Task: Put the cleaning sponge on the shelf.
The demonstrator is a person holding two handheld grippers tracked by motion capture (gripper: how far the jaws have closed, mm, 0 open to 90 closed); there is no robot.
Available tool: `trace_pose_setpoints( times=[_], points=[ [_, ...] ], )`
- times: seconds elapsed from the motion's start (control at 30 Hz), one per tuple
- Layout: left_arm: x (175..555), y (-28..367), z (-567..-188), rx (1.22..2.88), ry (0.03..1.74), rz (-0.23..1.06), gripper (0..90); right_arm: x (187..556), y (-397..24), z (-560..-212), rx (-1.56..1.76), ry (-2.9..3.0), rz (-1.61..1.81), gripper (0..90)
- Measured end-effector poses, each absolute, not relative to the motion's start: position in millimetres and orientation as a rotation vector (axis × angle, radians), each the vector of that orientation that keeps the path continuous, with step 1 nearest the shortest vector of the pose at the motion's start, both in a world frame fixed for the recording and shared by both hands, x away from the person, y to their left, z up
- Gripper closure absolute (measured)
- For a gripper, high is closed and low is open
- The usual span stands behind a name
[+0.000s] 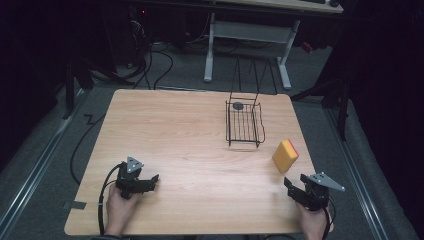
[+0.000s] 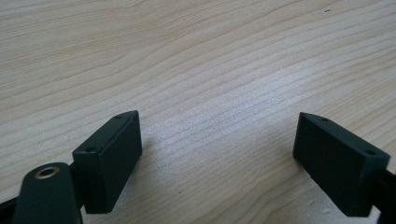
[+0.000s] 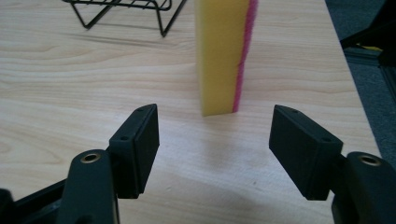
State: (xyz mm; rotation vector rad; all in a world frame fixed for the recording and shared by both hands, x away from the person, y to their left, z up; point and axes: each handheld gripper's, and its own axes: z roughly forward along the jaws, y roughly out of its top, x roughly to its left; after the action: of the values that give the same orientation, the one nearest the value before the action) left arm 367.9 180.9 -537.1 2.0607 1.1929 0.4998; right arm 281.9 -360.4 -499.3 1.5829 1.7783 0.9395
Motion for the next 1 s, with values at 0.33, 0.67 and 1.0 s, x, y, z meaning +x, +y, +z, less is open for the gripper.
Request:
trace_pose_setpoints(
  times=[0.33,0.67,1.0],
  points=[
    [367.8,180.8,-537.1,2.059,1.195,0.498,16.0,304.5,-359.2,-495.8,1.578,1.757,0.917,31.5],
    [367.8,180.8,-537.1,2.060,1.194,0.498,15.8,326.2,-355.0,-491.8,1.564,1.756,0.900,30.9],
    [367.8,180.8,-537.1,2.060,1.194,0.498,15.8,343.6,-356.1,-502.7,1.583,1.759,0.918,32.1]
  ],
)
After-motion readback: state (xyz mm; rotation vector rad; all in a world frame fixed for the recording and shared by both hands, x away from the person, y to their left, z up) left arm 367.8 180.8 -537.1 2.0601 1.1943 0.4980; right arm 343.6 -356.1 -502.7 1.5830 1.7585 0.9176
